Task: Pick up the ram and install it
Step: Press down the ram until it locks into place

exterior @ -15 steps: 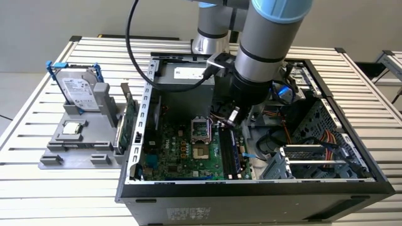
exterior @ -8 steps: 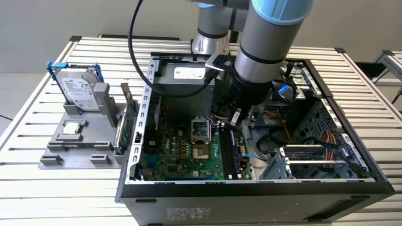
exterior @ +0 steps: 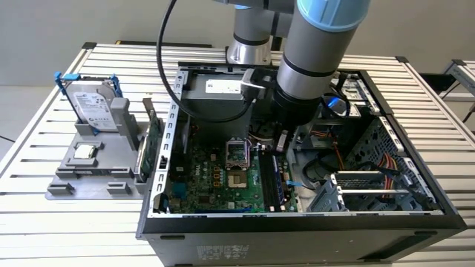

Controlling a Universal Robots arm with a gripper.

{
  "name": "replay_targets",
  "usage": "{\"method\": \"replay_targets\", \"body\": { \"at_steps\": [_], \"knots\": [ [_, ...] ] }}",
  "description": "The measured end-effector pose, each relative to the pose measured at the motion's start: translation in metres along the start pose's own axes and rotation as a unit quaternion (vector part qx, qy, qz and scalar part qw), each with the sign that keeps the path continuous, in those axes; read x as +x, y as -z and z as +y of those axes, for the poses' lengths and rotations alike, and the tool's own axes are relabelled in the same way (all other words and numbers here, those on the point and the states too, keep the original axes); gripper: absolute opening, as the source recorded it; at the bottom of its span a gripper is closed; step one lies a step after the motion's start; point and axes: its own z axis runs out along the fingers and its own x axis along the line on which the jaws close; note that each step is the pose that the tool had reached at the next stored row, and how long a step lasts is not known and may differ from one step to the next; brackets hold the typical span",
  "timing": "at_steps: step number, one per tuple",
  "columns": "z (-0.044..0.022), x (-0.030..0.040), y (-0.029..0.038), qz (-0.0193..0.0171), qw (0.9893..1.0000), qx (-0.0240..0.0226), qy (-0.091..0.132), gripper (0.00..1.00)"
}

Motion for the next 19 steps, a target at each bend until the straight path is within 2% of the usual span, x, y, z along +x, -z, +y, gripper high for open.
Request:
{"method": "replay_targets", "body": {
  "at_steps": [3,7,11,15,17,18,19],
  "knots": [
    [0.0000,0.0000,-0.0009,0.0005,0.9996,-0.0006,0.027,0.00],
    [0.0000,0.0001,-0.0020,0.0008,0.9980,-0.0015,0.063,0.00],
    [-0.0001,0.0001,-0.0031,0.0002,0.9950,-0.0027,0.100,0.00],
    [-0.0001,0.0001,-0.0039,-0.0006,0.9909,-0.0038,0.134,0.00],
    [-0.0006,-0.0002,-0.0038,-0.0006,0.9908,-0.0054,0.135,0.00],
    [-0.0039,-0.0012,-0.0039,0.0007,0.9908,-0.0086,0.135,0.00],
    [-0.0080,-0.0026,-0.0044,0.0008,0.9908,-0.0092,0.135,0.00]
  ]
}}
